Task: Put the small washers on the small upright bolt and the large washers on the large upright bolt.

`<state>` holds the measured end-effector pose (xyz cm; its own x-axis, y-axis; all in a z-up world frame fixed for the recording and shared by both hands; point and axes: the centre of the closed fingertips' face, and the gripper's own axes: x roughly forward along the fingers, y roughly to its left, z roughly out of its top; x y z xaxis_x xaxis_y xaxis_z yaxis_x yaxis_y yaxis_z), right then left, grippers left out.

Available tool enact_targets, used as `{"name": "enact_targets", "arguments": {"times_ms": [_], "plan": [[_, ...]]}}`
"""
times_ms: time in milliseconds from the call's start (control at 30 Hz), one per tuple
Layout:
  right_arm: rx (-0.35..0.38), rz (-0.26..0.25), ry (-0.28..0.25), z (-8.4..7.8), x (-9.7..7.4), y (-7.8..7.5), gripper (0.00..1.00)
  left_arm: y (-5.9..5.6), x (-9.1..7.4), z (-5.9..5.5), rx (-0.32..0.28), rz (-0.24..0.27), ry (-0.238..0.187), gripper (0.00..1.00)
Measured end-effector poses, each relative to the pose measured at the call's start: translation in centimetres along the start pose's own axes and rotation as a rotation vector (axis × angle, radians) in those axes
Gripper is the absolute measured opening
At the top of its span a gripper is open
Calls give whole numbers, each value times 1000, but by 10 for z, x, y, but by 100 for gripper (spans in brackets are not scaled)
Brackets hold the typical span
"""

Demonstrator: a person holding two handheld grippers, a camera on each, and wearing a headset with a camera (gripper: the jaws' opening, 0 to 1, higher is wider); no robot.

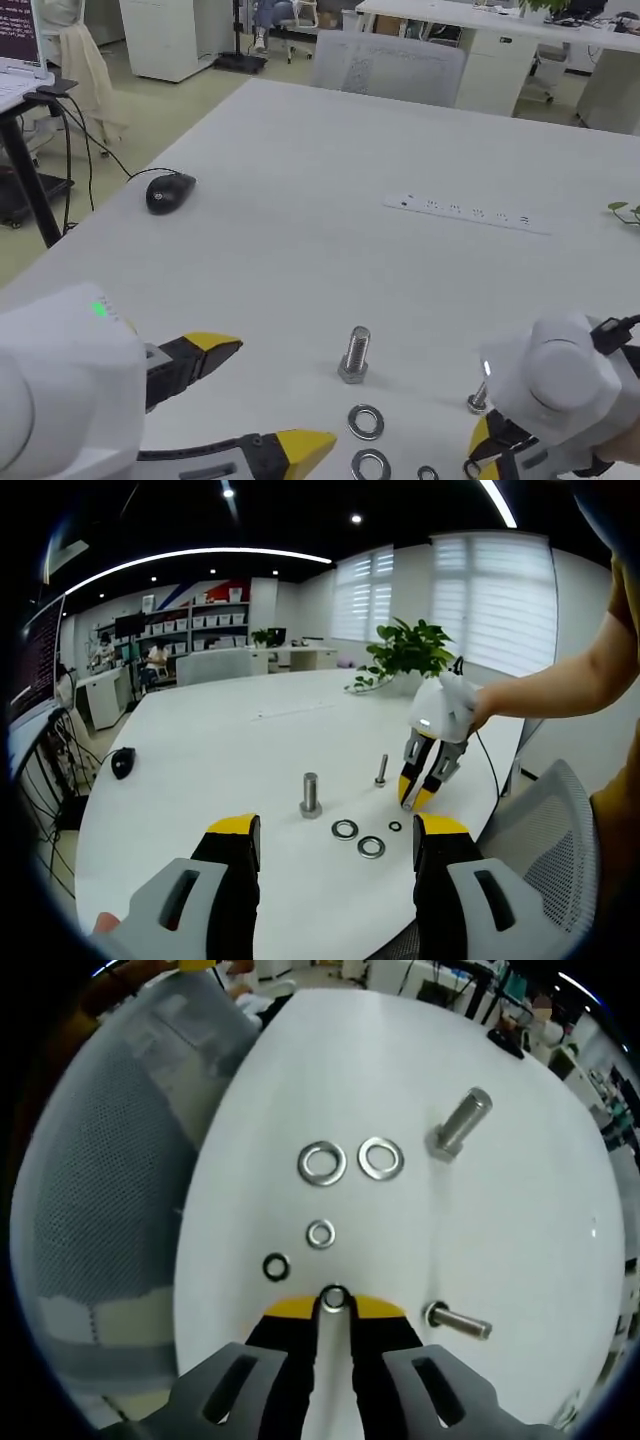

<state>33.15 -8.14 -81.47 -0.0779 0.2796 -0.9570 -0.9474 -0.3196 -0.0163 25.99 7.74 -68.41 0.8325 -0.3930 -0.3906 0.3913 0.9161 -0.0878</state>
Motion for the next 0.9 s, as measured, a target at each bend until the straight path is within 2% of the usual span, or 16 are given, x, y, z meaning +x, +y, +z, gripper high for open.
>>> {"name": "enact_targets", "arguments": {"times_ms": [633, 900], "plan": [[51, -100, 10, -19, -45, -33, 12, -3, 4, 1, 8, -13, 0, 61], [46, -143, 6, -13, -59, -49, 12, -3, 4, 1, 7, -16, -2, 61]]}}
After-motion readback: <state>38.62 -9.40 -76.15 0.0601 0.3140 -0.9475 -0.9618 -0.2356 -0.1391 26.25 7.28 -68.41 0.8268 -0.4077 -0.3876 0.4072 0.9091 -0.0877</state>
